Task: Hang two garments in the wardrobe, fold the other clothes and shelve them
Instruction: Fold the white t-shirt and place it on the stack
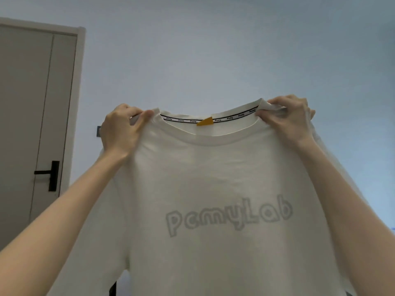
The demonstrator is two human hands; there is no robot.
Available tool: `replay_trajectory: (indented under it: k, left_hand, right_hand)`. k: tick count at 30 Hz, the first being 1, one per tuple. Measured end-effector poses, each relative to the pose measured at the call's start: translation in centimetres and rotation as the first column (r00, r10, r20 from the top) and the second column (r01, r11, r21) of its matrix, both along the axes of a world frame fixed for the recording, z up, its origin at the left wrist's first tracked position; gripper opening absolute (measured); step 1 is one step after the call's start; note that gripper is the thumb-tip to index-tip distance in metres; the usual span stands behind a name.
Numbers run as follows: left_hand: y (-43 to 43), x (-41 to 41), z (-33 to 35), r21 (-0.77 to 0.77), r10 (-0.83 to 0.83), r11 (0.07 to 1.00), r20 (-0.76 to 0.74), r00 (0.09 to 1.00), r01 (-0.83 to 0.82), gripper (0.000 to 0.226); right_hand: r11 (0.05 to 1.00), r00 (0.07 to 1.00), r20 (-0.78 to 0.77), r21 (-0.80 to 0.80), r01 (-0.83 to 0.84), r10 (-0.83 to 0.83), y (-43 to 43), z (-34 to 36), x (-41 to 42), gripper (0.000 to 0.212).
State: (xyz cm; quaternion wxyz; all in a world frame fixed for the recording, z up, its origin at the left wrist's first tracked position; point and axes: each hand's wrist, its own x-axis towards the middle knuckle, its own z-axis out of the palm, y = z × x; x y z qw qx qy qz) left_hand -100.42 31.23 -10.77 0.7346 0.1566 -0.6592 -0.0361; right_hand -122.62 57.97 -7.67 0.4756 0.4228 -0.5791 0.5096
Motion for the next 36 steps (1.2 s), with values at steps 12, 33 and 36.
replay_trajectory:
  k: [12, 33, 36]
  left_hand:
    - [-6.0, -11.2, -20.3, 0.342, -0.179, 0.939, 0.585, 0.791, -0.04, 0.028]
    - [-16.9, -29.3, -42.2, 0.537, -0.344, 0.818, 0.743, 0.574, -0.205, 0.021]
    - [-17.3, -30.7, -44.5, 0.55, -0.338, 0.799, 0.745, 0.575, -0.243, 0.02]
  right_hand:
    - [0.857, 0.865, 0.476, 0.501, -0.118, -0.159, -5.4, -23.1, -13.6, 0.029]
    - [0.665, 0.643, 0.6, 0.724, -0.182, -0.477, -19.3, -45.6, -29.4, 0.028]
    - [0.574, 0.627, 0.534, 0.802, -0.163, -0.568, -20.9, -47.7, -30.3, 0.031]
